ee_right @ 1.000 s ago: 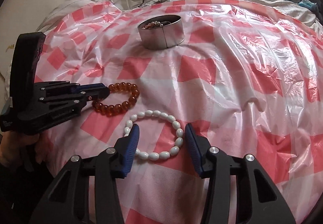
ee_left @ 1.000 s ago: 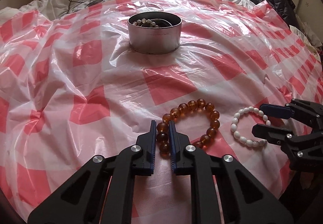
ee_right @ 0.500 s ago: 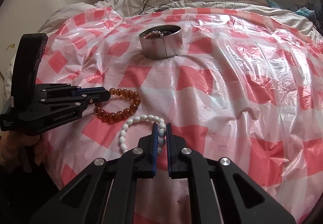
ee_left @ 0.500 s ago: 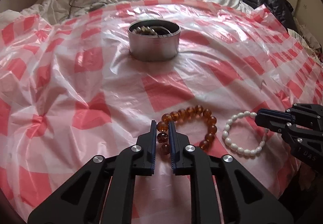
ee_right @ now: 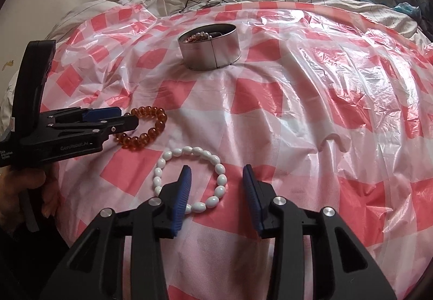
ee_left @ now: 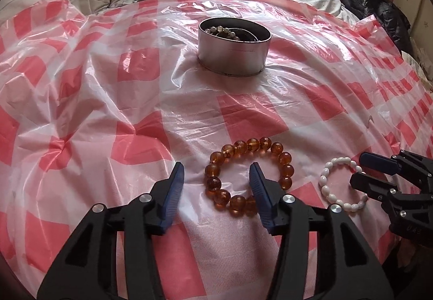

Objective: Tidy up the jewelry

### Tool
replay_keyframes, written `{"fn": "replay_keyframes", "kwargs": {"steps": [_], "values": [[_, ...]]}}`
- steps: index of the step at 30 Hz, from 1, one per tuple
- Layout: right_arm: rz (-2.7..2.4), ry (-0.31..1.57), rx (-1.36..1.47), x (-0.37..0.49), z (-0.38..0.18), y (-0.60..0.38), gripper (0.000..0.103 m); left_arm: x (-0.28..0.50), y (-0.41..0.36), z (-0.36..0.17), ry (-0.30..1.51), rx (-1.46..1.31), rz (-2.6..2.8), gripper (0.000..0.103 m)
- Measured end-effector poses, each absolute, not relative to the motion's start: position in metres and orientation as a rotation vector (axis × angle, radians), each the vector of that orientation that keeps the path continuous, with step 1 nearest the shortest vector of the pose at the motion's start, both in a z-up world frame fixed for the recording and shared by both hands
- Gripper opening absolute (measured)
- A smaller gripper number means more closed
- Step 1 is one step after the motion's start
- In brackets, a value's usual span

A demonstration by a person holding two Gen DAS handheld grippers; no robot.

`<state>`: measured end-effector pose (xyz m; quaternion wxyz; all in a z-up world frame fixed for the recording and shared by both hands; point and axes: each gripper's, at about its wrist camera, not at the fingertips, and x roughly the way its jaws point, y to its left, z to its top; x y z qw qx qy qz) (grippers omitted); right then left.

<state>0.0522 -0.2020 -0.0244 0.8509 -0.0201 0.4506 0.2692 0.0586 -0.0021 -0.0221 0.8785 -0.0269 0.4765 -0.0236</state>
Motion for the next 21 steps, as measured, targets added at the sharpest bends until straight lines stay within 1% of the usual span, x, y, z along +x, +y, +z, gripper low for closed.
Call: {"fn": "replay_keyframes", "kwargs": {"steps": [2, 3, 4, 5, 6, 7, 9, 14, 21], "values": [[0.561, 0.949, -0.062, 0.051, -0.026, -0.2, 0.039, 0.059, -0.005, -0.025, 1.003, -0.043, -0.06, 0.048], [0.559, 0.944, -0.073, 0.05, -0.026, -0.198, 0.037, 0.059, -0.006, -0.025, 1.004, -0.036, -0.063, 0.044], [0.558, 0.941, -0.084, 0.049, -0.026, -0.196, 0.035, 0.058, -0.007, -0.025, 1.004, -0.033, -0.074, 0.037], [0.559, 0.937, -0.097, 0.048, -0.026, -0.195, 0.027, 0.058, -0.009, -0.025, 1.006, -0.028, -0.077, 0.024], [0.563, 0.932, -0.114, 0.047, -0.026, -0.192, 0.015, 0.058, -0.01, -0.026, 1.007, -0.018, -0.076, 0.014], [0.561, 0.924, -0.133, 0.044, -0.026, -0.189, 0.013, 0.058, -0.012, -0.026, 1.01, -0.013, -0.078, 0.011], [0.562, 0.906, -0.162, 0.04, -0.025, -0.185, 0.008, 0.058, -0.014, -0.026, 1.009, -0.004, -0.078, 0.011], [0.593, 0.868, -0.07, 0.04, -0.012, -0.194, 0.008, 0.06, -0.014, -0.027, 1.016, -0.009, -0.08, 0.011], [0.617, 0.798, 0.119, 0.044, 0.028, -0.202, 0.008, 0.061, -0.012, -0.029, 1.022, -0.016, -0.086, 0.011]]}}
